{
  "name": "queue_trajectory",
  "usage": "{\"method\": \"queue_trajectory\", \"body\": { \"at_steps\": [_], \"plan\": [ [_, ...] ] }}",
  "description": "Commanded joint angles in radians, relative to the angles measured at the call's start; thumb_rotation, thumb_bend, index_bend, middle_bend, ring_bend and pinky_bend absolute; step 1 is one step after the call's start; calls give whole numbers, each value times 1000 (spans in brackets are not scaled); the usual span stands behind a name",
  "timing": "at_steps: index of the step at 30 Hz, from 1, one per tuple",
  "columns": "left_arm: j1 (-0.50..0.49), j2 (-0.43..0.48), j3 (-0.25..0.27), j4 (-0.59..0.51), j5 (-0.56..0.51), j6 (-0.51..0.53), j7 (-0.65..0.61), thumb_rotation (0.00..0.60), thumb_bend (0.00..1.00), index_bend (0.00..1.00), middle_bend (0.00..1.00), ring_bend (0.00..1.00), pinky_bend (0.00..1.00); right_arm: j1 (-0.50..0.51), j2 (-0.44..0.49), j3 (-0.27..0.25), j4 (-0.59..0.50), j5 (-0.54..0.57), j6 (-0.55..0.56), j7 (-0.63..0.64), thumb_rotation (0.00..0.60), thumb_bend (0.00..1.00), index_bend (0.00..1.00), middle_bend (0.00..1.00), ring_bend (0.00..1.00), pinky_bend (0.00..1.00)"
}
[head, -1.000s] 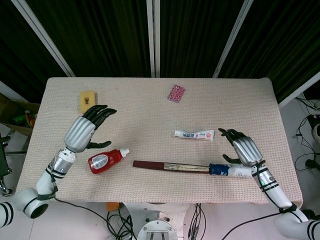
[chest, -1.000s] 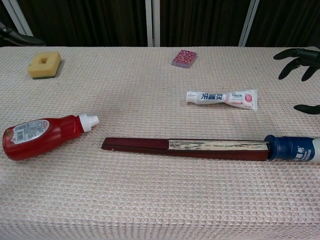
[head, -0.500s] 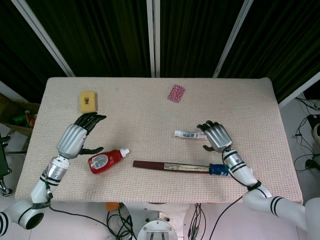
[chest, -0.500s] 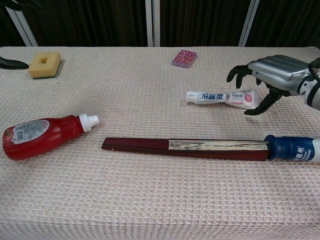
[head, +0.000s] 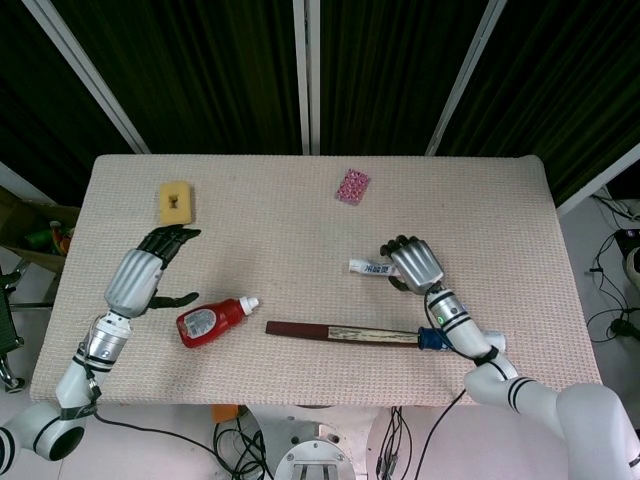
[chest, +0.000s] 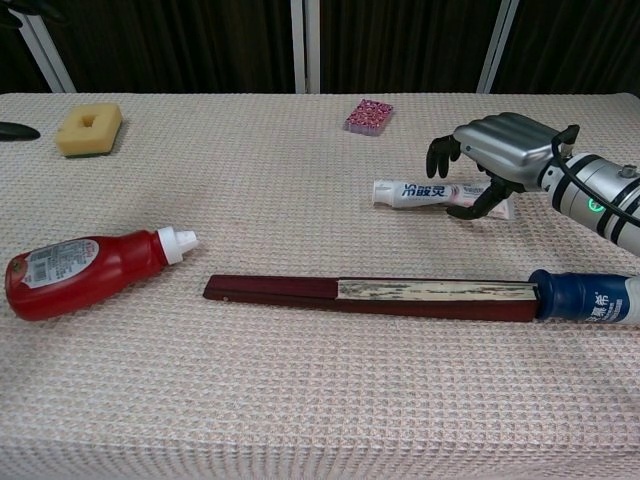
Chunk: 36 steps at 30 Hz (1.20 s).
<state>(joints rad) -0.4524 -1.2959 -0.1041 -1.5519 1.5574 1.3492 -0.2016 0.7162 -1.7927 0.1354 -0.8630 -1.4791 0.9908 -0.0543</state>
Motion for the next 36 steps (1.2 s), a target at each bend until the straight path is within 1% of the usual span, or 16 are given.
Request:
{"method": "queue_trajectory", "body": {
  "at_steps": [1,7,9,11,14,16,18,20,22,24,26,31,34,36],
  "plan": [
    [1,-1,0,2,2,2,-1,600,33,151,172,109,146,10,-19,-5,29,-6,4,9,600,280,402,416,289,494],
    [7,0,1,5,0,7,-8,600,34,151,173,109,146,15,-29,-10,54,-2,-1,19,600,357,433,455,333,531],
    [8,0,2,7,-1,6,-9,600,34,151,172,109,147,15,-32,-12,61,1,-6,23,600,400,461,472,351,548],
    [9,-2,3,9,-2,5,-11,600,34,151,172,109,146,17,-36,-15,72,2,-12,29,600,453,499,493,371,568],
    [10,-2,3,10,-2,4,-11,600,33,151,172,109,146,21,-42,-20,86,2,-21,44,600,498,564,523,400,603],
    [10,-1,2,9,-4,3,-7,600,34,151,172,108,146,24,-48,-24,100,0,-25,51,600,552,604,545,421,619],
    [9,3,1,5,-8,-1,-2,600,34,151,172,109,147,28,-51,-25,110,-4,-25,71,600,646,659,583,454,643],
    [9,10,-4,-4,-17,-6,8,600,34,151,171,109,147,33,-52,-27,119,-15,-11,115,600,725,704,618,485,674],
    [9,15,-13,-16,-25,-3,18,600,34,151,169,109,147,36,-50,-31,130,-35,19,177,600,775,740,649,511,703],
    [7,22,-20,-29,-31,-5,27,600,34,163,169,109,148,40,-48,-32,137,-54,55,244,600,789,760,665,525,719],
    [-1,33,-28,-47,-37,-17,41,600,38,204,169,109,151,44,-45,-32,144,-75,101,334,600,807,778,677,535,731],
    [-41,42,-51,-80,-24,-46,101,600,67,257,172,111,156,62,-39,-28,148,-122,208,571,600,825,814,692,548,751],
    [-77,36,-69,-91,-16,-74,139,600,82,275,172,124,160,74,-56,-19,176,-143,279,669,600,825,842,703,557,763],
    [-102,31,-82,-93,-15,-94,164,600,90,275,173,127,161,82,-71,-14,194,-149,308,725,600,825,850,709,562,769]
  ]
}}
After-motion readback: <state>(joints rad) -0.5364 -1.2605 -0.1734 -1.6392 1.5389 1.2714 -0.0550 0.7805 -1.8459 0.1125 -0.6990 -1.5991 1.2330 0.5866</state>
